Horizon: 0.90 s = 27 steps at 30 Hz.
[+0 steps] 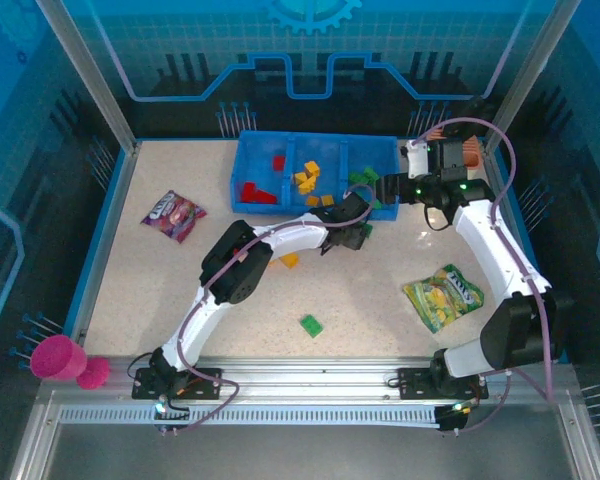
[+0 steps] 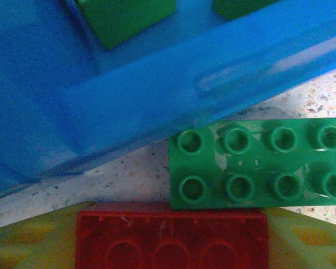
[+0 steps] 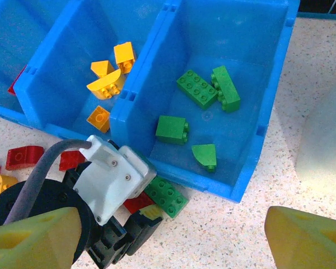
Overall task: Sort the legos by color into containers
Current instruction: Pick up the lego from the center of the table.
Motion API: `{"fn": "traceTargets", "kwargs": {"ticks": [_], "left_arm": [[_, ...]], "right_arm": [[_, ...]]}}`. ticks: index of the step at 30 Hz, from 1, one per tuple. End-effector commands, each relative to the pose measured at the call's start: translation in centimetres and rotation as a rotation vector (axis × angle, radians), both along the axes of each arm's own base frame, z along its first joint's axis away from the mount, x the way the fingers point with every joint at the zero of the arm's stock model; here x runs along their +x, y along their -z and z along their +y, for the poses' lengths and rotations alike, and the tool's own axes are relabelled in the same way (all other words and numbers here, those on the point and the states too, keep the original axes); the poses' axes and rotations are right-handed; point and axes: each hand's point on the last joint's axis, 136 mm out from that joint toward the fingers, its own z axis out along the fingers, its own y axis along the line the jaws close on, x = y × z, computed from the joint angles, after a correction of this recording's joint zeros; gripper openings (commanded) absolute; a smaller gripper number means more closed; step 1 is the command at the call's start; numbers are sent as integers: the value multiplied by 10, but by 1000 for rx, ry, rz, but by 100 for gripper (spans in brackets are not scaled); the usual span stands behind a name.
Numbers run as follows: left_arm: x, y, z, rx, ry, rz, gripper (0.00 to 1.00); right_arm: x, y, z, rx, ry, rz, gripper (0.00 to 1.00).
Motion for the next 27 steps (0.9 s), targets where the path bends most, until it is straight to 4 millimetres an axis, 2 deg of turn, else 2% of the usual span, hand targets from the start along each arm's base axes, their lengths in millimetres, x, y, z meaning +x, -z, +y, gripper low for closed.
{"fn": "traceTargets", "kwargs": {"ticks": [1, 7, 12, 14, 17, 20, 24, 27], "left_arm": [[-4, 27, 18, 51, -52, 62, 64], [-13, 30, 27, 62, -56, 92, 55], [-39, 8, 43, 44, -58, 122, 53], [-51, -13, 54, 34, -63, 116, 52], [-63, -57, 70, 15, -66, 69, 52], [-66, -98, 92, 25, -76, -1, 53], [-50, -153, 130, -16, -130, -108, 53], [-29, -187, 161, -66, -186, -191, 52]], "right_arm": [[3, 5, -3, 19, 8, 12, 86], [3, 8, -2, 20, 6, 19, 87], [4, 11, -2, 16, 3, 25, 87], [5, 14, -3, 14, 6, 34, 87], [3, 19, -1, 23, 3, 57, 87], [-1, 26, 5, 21, -6, 90, 87], [-13, 47, 16, -27, -25, 153, 88], [-22, 62, 23, -38, -18, 196, 88]]}}
